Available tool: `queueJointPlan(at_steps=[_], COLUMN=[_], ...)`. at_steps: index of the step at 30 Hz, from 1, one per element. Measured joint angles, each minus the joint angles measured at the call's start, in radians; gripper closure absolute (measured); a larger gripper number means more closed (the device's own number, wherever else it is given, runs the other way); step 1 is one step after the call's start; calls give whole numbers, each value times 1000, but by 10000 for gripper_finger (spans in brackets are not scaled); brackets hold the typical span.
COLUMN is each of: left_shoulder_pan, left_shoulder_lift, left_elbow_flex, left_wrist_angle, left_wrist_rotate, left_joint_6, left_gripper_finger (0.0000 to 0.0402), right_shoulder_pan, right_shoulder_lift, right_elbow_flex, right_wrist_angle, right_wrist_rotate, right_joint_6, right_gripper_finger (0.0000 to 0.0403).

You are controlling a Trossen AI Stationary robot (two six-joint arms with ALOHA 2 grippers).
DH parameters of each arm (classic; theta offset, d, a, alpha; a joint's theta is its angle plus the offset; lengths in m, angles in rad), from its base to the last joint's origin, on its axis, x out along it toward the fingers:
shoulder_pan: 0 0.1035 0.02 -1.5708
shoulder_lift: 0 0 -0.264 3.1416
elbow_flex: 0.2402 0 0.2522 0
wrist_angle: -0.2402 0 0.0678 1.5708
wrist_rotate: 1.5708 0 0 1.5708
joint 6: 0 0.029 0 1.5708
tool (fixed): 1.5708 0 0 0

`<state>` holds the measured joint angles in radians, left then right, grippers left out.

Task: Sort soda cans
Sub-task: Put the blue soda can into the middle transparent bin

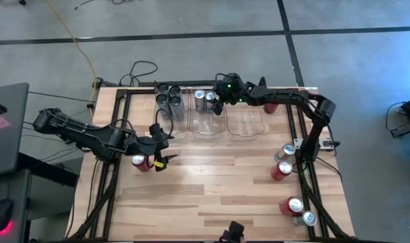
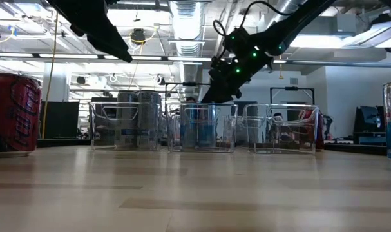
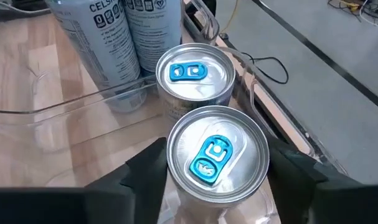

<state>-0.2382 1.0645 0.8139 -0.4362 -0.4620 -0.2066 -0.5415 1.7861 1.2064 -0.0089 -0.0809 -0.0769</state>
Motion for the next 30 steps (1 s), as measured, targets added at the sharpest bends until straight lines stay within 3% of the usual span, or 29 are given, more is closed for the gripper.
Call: queueJointPlan(at_steps=[8, 12, 16, 23, 30], left_shoulder_pan=[0, 0, 0, 0, 12], left_shoulder_lift=[0, 0, 0, 8, 104], left_elbow_flex=[0, 0, 0, 0, 0], left_wrist_angle=[7, 62, 102, 119, 277], left_wrist_rotate=[-1, -73, -104, -104, -94], left_joint_6=[18, 48, 70, 80, 203], left_gripper_finger=[52, 52, 52, 52, 52], right_shoulder_pan=[-5, -5, -5, 8, 129], right_shoulder_lift=[-59, -126, -250, -527, -716], right_elbow_flex=[0, 0, 0, 1, 1], right_wrist_angle=[-3, -28, -176, -643, -873], right_wrist_rotate=[-21, -23, -24, -28, -27], right_joint_6=[17, 26, 33, 30, 176], right_gripper_finger=[59, 26, 18, 26, 29])
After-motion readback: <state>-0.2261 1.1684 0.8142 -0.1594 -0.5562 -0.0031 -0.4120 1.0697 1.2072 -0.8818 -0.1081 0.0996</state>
